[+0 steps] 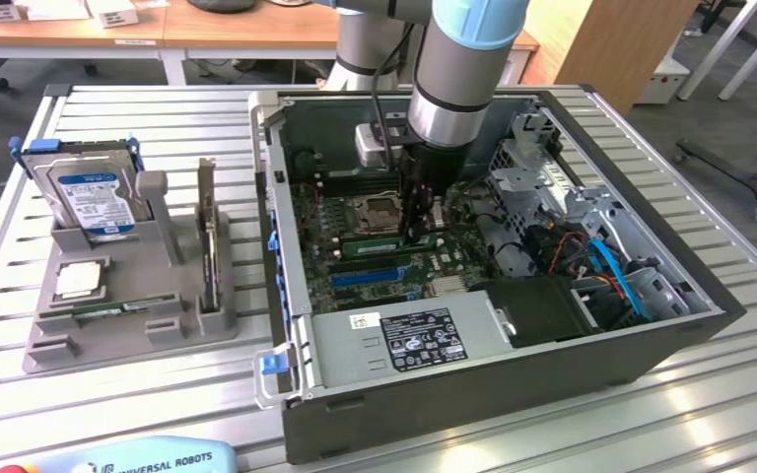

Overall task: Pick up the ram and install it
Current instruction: 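Insert the ram into the slot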

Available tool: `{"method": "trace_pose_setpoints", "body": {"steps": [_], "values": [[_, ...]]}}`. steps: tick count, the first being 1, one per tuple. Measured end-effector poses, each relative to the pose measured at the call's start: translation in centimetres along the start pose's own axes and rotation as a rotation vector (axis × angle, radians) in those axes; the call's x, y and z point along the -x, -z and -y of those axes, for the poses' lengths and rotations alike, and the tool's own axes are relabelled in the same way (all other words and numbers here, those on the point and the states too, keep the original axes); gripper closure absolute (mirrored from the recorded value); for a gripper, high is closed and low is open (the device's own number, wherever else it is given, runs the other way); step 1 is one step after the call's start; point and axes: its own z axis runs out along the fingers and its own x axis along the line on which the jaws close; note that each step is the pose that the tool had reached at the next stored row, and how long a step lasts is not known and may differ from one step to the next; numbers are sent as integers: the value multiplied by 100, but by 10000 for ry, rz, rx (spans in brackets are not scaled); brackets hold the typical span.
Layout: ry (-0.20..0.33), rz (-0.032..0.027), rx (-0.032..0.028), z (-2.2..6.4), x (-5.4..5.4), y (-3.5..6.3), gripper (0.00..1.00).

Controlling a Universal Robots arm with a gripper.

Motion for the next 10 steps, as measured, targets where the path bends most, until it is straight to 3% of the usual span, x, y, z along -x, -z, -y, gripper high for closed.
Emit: {"method": "trace_pose_setpoints", "body": {"steps": [5,10], "values": [[0,-1,0,0,0,9,75],[0,-1,1,-1,3,125,75]]}}
